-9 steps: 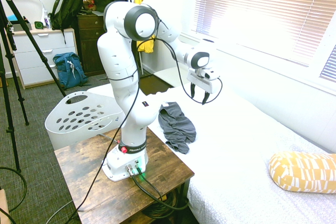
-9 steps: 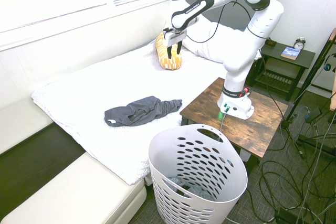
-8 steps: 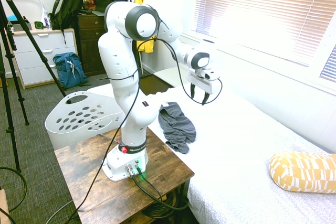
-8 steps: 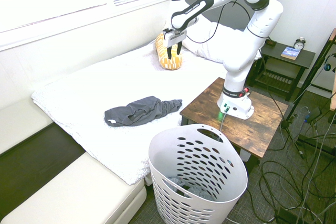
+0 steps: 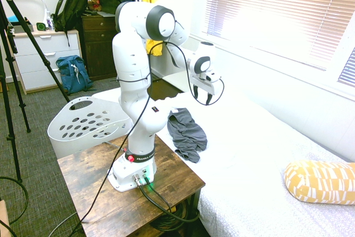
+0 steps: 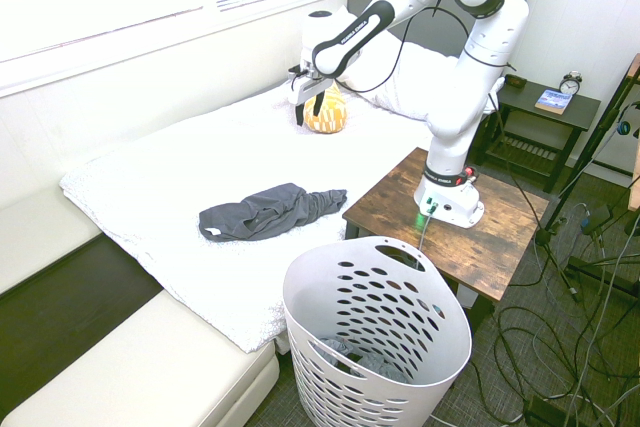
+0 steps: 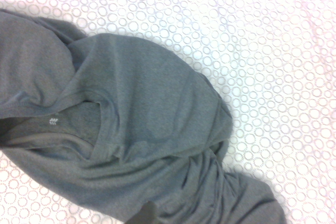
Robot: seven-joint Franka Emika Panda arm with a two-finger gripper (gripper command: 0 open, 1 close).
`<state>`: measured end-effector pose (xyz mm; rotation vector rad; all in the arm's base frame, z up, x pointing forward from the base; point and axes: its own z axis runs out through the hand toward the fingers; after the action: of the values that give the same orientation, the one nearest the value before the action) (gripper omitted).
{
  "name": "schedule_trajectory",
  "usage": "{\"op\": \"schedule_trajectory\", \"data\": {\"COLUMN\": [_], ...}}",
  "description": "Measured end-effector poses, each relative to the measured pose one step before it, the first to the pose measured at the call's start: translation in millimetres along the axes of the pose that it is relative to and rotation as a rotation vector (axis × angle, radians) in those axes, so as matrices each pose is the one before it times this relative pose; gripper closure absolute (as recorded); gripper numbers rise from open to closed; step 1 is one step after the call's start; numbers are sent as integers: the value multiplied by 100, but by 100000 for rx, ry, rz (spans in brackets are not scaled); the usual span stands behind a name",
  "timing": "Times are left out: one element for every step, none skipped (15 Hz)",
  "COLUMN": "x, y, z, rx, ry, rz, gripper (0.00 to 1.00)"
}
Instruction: Put my clothes in the laundry bag
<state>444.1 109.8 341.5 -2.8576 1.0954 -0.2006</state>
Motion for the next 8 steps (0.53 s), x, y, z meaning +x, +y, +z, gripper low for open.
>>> {"op": "schedule_trajectory", "data": {"x": [-396,-781,-1163,-1296,-1354,-1281,-837,-632], "y": [-770,-620,-470,-316,-311,-685,-564,-258], "z": [1769,2470,3039,3074,2931,2500,2022,1966], "rx": [897,15,-801,-1118,-1271,-793,-868,-1123], "ry": [543,16,-1026,-1574,-1620,-1240,-496,-128], "rz": [-1556,-1352,-1341,-1175,-1106,-1052,-1730,-1880], "gripper": [0,0,0,0,0,0,0,0]}}
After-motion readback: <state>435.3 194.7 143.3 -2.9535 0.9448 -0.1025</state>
